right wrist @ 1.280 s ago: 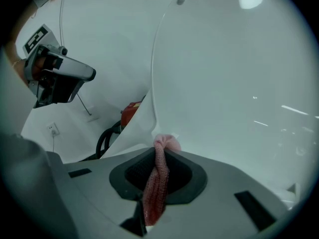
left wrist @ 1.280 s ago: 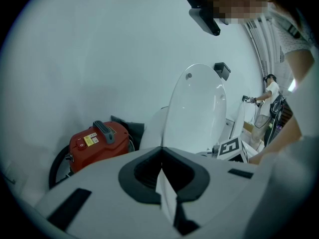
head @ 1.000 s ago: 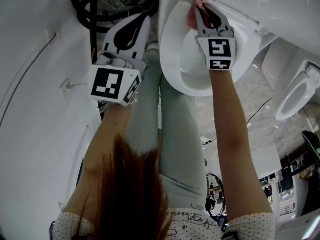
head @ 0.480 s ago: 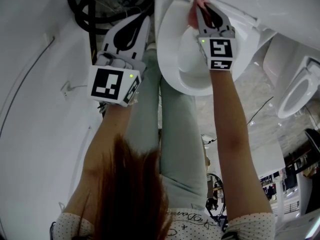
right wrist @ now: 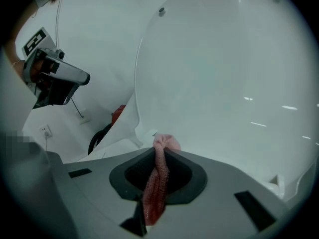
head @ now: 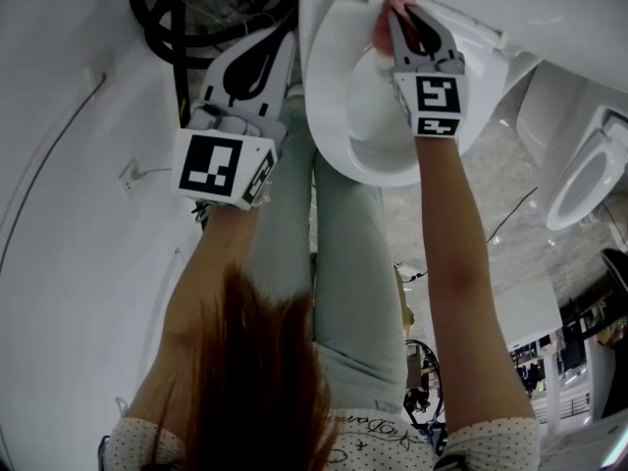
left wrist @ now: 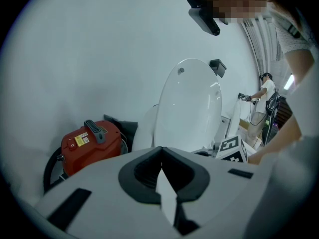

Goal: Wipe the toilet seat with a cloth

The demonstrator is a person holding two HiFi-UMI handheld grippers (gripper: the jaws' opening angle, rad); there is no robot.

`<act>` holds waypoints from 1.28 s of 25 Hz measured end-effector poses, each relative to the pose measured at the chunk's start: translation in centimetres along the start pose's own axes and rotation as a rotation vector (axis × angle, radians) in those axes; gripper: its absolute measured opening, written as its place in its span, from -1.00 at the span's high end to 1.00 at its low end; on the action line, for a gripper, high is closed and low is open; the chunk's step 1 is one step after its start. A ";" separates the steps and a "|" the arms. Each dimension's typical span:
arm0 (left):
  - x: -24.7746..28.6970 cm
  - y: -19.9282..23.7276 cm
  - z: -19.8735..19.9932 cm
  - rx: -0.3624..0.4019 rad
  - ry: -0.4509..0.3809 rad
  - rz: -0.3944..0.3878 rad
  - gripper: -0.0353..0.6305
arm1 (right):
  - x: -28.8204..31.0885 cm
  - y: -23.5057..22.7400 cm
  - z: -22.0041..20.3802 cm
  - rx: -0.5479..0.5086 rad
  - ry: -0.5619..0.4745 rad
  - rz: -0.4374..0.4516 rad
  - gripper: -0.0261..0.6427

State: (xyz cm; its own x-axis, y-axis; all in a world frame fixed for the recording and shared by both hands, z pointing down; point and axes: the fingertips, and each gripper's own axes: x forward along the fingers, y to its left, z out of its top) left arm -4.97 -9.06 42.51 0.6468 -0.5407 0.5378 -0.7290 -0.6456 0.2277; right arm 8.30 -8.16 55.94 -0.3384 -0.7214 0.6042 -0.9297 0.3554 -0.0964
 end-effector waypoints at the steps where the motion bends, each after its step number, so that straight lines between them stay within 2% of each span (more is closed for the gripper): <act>1: 0.0 0.0 0.0 0.000 -0.001 0.000 0.89 | -0.1 0.0 0.0 0.001 0.000 -0.002 0.76; 18: 0.8 -0.7 -0.1 0.014 -0.005 -0.009 0.89 | -0.9 -1.3 -0.7 0.013 0.000 -0.024 0.76; 27: 0.8 -2.1 0.8 0.022 -0.021 -0.038 0.89 | -1.4 -2.4 -1.0 0.124 0.013 -0.021 0.73; 32: 0.3 -2.5 1.4 0.034 -0.020 -0.049 0.89 | -2.8 -3.3 -0.3 0.155 -0.021 -0.068 0.73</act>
State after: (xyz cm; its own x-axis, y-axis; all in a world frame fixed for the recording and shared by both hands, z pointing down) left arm -2.65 -8.32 40.99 0.6861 -0.5188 0.5100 -0.6885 -0.6894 0.2251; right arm 12.37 -7.10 54.83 -0.2759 -0.7534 0.5969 -0.9612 0.2110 -0.1779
